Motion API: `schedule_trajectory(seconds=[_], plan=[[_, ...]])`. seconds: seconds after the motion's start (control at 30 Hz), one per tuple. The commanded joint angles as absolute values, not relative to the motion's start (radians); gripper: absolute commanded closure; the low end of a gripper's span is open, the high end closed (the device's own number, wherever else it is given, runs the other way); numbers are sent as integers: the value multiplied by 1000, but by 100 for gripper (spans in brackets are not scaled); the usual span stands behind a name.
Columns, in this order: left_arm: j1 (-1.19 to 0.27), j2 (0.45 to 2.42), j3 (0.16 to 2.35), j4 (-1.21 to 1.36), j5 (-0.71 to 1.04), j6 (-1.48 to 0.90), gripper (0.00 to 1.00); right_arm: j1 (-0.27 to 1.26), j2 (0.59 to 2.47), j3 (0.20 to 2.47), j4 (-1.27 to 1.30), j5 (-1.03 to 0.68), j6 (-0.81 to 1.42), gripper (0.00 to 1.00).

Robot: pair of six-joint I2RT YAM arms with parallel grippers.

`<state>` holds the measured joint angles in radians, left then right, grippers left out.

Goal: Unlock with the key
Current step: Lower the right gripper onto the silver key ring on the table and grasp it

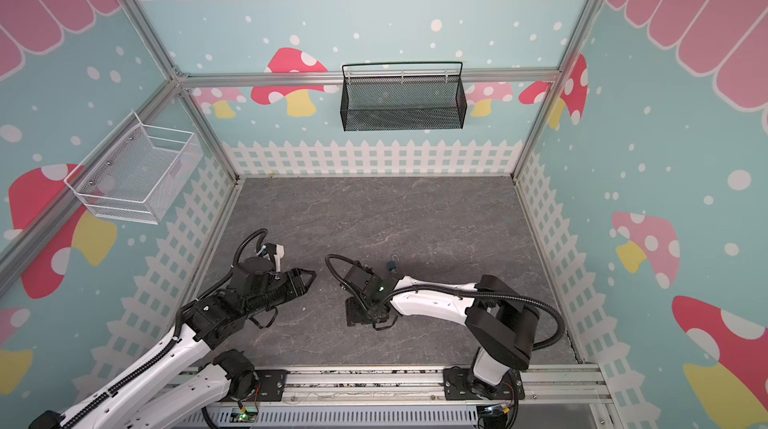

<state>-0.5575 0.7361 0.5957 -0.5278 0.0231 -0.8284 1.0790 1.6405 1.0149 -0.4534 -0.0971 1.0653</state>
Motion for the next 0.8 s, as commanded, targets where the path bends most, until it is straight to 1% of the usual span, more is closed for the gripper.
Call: schedule_trajectory(seconds=[0.0,0.2,0.43,0.57,0.77], plan=[[-539,706,581,-564,20,-813,44,1097,1684,1066,-502,-50,1153,39],[-505,686,575,-582,20,-798,44,1114,1802,1170,-589,-34,1193,44],[-480,697,575,-589,41,-787,45,1135,1857,1204,-662,-5,1236,48],[-475,708,568,-580,46,-793,45,1150,1865,1213,-682,-2,1239,53],[-472,702,554,-568,57,-814,45,1158,1886,1247,-708,20,1227,63]])
